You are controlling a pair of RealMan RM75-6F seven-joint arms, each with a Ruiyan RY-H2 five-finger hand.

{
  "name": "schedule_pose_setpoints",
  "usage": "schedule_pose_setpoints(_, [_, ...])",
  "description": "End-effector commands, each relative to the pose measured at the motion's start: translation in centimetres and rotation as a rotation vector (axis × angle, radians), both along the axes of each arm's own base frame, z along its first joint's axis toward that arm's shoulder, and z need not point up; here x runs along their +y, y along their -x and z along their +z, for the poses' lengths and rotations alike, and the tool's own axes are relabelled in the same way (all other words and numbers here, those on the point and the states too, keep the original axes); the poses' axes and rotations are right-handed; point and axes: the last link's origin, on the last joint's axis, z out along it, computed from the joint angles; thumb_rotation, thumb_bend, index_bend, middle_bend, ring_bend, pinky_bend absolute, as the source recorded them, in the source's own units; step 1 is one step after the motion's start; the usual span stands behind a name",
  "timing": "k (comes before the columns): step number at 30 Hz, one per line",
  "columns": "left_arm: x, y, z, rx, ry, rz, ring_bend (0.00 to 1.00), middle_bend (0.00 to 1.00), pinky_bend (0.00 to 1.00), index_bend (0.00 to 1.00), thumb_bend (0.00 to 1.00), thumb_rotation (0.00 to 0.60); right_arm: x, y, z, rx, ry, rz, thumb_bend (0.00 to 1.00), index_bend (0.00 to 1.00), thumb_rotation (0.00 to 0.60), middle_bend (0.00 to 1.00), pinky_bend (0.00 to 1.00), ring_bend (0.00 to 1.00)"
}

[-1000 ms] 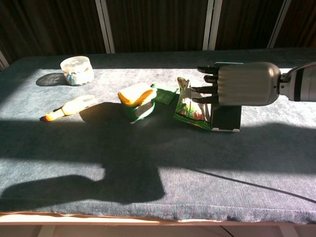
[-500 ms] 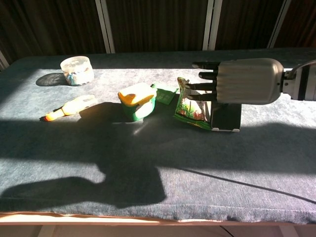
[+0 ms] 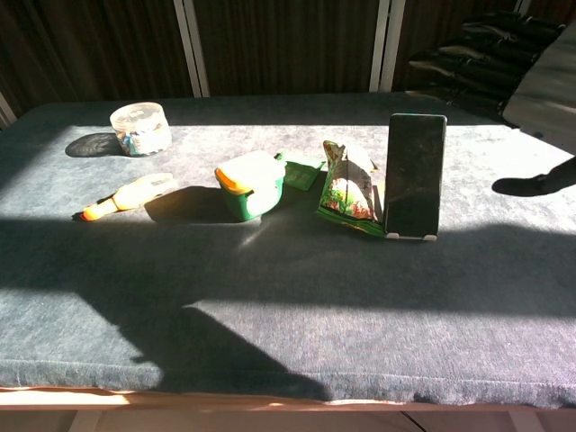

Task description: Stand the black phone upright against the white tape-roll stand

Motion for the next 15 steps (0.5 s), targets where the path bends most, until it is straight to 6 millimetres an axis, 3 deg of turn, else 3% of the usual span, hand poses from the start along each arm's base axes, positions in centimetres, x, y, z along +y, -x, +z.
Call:
schedule_pose_setpoints(1, [-0.1,0.0,-0.1,-0.005,0.015,0.002,0.00,0.00,0.05,0.00,0.41,0.600,5.0,4.4,3.4,-0.437,-0.003,-0.332,0.30,0.00,0.600,0.10,0.20,0.12])
schedule_pose_setpoints(3, [0.0,0.0,-0.1,0.001,0.014,-0.001,0.00,0.00,0.05,0.00,0.41,0.600,6.0,6.6,4.1,-0.526,-0.002,-0.461,0.30,0.00,0.600,0.06,0.19,0.09])
schedule_pose_setpoints(8, [-0.3,-0.1,-0.2,0.009,-0.005,0.003,0.00,0.00,0.05,0.00,0.41,0.600,7.1,10.4,5.4,-0.644,0.032,-0.550,0.30,0.00,0.600,0.03,0.17,0.06])
schedule_pose_setpoints(15, [-0.5,-0.3,-0.4,0.016,-0.014,-0.018,0.00,0.00,0.05,0.00,0.41,0.600,7.4,11.9,6.1,-0.658,0.055,-0.689,0.30,0.00,0.600,0.01,0.17,0.06])
